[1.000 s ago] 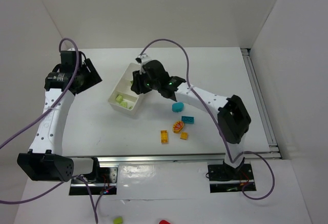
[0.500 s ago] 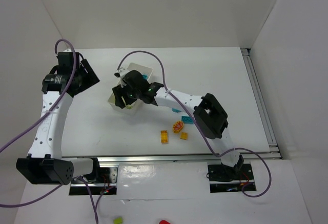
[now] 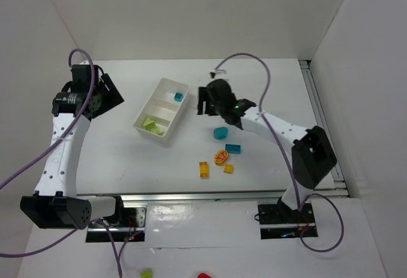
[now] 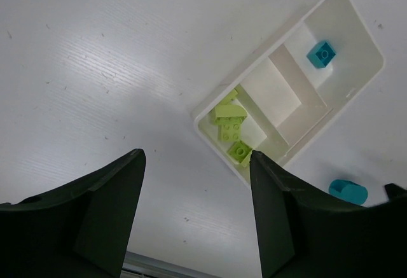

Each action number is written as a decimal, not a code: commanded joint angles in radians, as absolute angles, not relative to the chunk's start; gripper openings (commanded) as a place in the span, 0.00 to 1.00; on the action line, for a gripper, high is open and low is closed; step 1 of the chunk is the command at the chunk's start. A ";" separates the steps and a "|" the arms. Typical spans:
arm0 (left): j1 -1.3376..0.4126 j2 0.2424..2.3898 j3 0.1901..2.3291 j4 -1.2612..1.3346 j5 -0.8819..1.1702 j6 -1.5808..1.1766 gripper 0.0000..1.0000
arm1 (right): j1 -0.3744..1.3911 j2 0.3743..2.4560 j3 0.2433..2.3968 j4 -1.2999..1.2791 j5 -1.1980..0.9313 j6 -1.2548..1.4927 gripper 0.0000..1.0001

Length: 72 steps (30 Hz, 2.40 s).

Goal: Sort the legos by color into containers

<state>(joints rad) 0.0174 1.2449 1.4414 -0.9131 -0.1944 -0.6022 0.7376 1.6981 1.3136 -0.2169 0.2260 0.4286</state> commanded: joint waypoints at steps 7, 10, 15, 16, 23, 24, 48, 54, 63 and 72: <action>0.023 1.243 1.428 -0.857 -0.121 -0.586 0.76 | 0.604 1.634 1.083 -0.360 0.250 0.534 1.00; 0.023 1.252 1.428 -0.857 -0.121 -0.586 0.76 | 0.604 1.676 1.074 -0.333 0.210 0.465 1.00; 0.023 1.252 1.419 -0.847 -0.112 -0.566 0.76 | 0.604 1.781 1.135 -0.330 0.190 0.417 1.00; 0.023 1.252 1.419 -0.847 -0.112 -0.566 0.76 | 0.604 1.793 1.135 -0.321 0.190 0.407 1.00; 0.023 1.252 1.419 -0.847 -0.103 -0.566 0.76 | 0.604 1.862 1.193 -0.290 0.199 0.385 0.82; 0.023 1.252 1.419 -0.847 -0.103 -0.566 0.76 | 0.614 1.862 1.193 -0.290 0.210 0.385 0.78; 0.014 1.118 1.154 -0.838 0.018 -0.558 0.84 | 0.706 2.265 2.097 -0.307 0.135 0.305 0.59; -0.020 1.072 1.144 -0.856 0.038 -0.548 0.84 | 0.716 2.402 2.298 -0.320 0.147 0.287 0.88; -0.262 1.104 1.114 -0.856 0.035 -0.568 0.73 | 0.666 2.012 1.990 -0.270 0.314 0.285 0.95; -0.691 1.369 1.189 -0.795 0.001 -0.617 0.79 | 0.397 1.438 1.168 -0.294 0.358 0.477 0.93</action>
